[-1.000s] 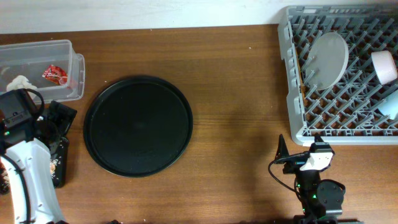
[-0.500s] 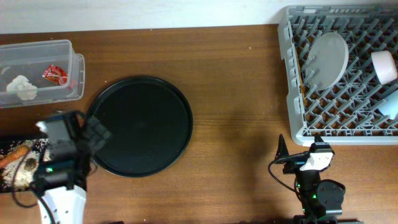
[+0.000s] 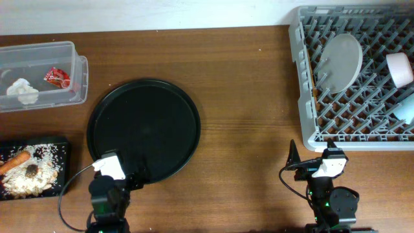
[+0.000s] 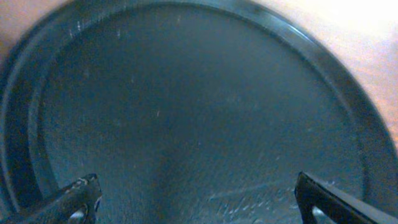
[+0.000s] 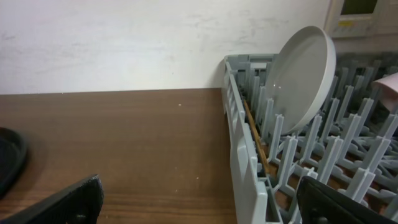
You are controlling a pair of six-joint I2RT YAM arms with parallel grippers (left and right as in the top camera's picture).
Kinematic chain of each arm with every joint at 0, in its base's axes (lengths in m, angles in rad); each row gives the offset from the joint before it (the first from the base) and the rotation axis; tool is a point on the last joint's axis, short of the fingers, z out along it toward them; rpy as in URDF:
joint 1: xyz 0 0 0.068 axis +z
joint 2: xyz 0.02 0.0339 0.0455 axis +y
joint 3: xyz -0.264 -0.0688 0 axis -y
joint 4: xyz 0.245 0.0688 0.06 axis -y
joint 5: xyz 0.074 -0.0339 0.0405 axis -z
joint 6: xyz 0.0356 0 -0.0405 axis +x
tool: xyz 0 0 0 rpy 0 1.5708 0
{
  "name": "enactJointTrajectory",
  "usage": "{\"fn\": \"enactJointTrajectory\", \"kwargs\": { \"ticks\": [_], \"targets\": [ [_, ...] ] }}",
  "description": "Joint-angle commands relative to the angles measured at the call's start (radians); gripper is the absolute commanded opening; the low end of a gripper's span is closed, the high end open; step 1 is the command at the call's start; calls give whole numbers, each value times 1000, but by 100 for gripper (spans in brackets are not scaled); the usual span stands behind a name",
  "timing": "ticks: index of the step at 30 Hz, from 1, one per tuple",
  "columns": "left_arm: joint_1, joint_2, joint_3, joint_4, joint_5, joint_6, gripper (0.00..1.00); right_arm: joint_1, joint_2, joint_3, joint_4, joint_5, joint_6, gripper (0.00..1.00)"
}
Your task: Sort waste into correct bins and load items into the dishwasher rack
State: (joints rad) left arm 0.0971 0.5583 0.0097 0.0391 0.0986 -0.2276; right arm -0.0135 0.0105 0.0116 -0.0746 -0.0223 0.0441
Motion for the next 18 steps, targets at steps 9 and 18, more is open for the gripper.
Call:
{"fn": "enactJointTrajectory", "kwargs": {
  "ticks": [9, 18],
  "targets": [
    [-95, -476, -1, -116, -25, 179, 99, -7, -7, -6, -4, 9, -7, 98],
    [-93, -554, -1, -123, -126, 313, 99, -7, -7, -6, -4, 9, -7, 98]
  ]
}}
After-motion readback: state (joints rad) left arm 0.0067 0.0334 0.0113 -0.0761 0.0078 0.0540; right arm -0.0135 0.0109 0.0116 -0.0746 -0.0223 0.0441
